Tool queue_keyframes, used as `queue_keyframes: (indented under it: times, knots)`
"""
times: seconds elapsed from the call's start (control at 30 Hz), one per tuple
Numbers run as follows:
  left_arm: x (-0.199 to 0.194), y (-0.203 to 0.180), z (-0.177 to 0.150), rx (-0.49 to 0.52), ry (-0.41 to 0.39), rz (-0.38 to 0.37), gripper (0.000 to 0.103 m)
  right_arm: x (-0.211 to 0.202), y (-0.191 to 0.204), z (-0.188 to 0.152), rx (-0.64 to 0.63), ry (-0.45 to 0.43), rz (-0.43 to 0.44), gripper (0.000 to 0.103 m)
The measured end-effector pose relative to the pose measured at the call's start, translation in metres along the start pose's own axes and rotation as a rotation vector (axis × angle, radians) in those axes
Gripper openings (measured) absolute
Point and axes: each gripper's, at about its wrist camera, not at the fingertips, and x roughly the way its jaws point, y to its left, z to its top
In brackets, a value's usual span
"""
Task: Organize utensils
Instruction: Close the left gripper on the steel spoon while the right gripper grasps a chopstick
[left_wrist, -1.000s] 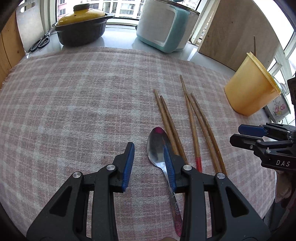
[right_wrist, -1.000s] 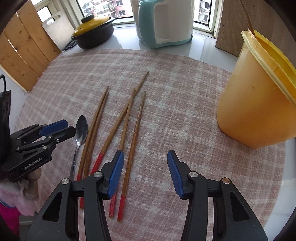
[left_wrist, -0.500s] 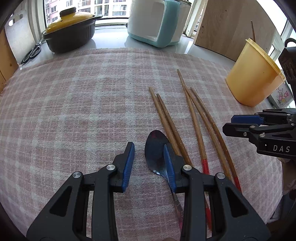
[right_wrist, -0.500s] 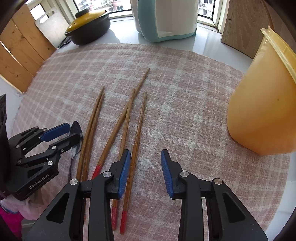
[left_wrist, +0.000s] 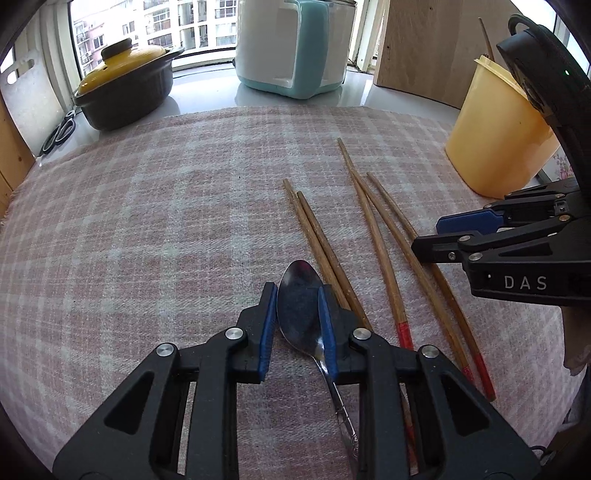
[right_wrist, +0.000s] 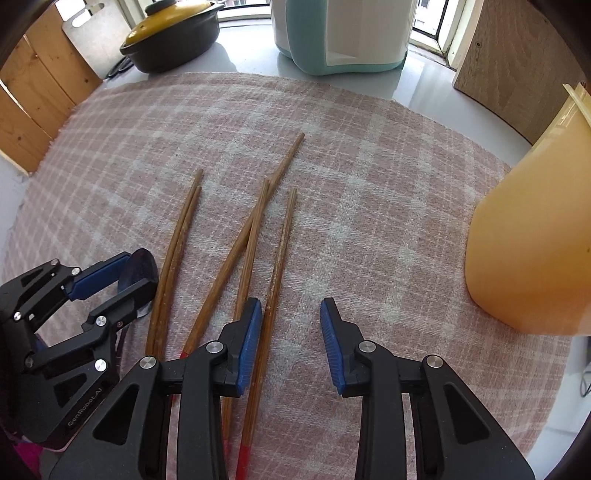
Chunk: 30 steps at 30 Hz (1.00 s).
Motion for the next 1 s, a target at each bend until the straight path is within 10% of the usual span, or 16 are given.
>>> queue_keyframes:
  times: [0.37, 1.0]
  knots:
    - [-0.003, 0.007, 0.002, -0.047, -0.025, -0.019, 0.007, 0.003, 0.006, 0.005, -0.037, 0.009, -0.033, 0.008]
    - [-0.022, 0.013, -0.004, -0.117, -0.036, -0.073, 0.000, -0.012, -0.008, -0.003, -0.010, -0.042, 0.010, 0.004]
